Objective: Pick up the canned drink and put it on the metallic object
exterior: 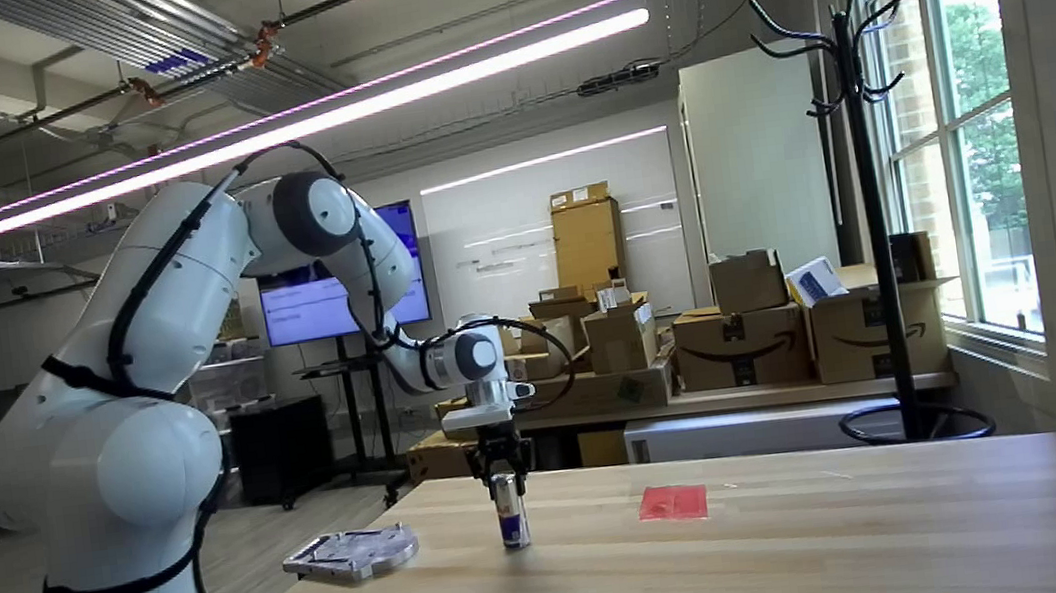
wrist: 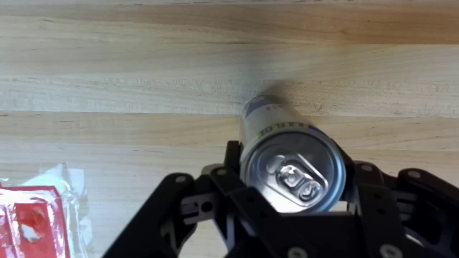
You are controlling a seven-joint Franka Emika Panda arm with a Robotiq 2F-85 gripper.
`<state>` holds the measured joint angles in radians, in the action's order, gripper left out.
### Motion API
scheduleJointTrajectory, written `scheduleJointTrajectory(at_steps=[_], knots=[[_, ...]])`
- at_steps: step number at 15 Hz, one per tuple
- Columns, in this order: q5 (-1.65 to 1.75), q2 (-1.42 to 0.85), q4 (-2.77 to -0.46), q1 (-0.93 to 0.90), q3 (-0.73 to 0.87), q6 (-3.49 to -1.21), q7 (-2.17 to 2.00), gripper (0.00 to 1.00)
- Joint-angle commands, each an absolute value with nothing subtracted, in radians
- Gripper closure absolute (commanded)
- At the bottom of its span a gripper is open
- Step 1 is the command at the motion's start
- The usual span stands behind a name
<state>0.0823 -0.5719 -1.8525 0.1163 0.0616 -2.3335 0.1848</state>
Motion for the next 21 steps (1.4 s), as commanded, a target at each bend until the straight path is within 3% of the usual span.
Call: scheduleJointTrajectory(at_steps=[1, 11, 21], knots=[[0.087, -0.463, -1.919, 0.116, 0.042, -2.344, 0.221, 0.67], [0.168, -0.214, -2.103, -0.012, -0.007, -2.354, 0.186, 0.67], [0.322, -0.250, -2.112, -0.184, -0.091, -2.331, 0.095, 0.67]])
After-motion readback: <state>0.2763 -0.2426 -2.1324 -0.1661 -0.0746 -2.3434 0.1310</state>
